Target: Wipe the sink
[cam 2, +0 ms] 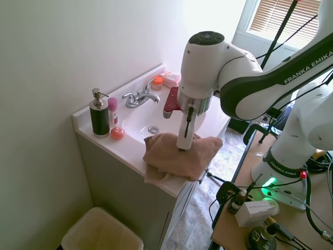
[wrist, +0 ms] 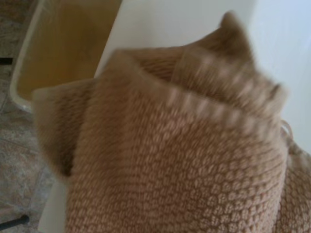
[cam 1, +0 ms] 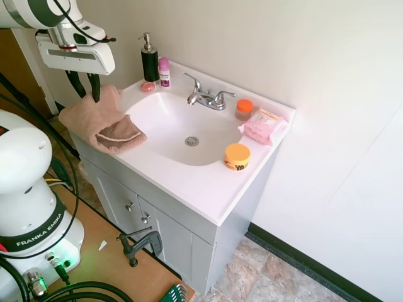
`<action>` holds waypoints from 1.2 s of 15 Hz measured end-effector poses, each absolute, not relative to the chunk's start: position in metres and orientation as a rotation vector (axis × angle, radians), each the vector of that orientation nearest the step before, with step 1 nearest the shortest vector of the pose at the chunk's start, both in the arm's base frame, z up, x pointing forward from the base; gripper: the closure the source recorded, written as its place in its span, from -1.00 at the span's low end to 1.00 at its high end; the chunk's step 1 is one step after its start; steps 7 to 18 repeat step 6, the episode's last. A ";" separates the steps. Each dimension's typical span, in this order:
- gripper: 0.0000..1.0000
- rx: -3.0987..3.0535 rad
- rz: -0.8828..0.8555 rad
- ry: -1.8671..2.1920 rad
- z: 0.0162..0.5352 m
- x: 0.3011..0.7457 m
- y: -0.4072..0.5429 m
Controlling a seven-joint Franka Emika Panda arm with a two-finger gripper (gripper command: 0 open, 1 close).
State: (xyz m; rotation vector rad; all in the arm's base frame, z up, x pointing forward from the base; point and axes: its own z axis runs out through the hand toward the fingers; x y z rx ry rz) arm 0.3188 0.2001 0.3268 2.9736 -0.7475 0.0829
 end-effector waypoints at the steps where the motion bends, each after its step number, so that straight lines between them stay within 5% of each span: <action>1: -1.00 2.973 0.093 -0.761 0.329 0.323 0.197; 6: -1.00 2.976 0.158 -0.908 0.365 0.360 0.157; 18: -1.00 2.976 0.158 -0.908 0.365 0.360 0.157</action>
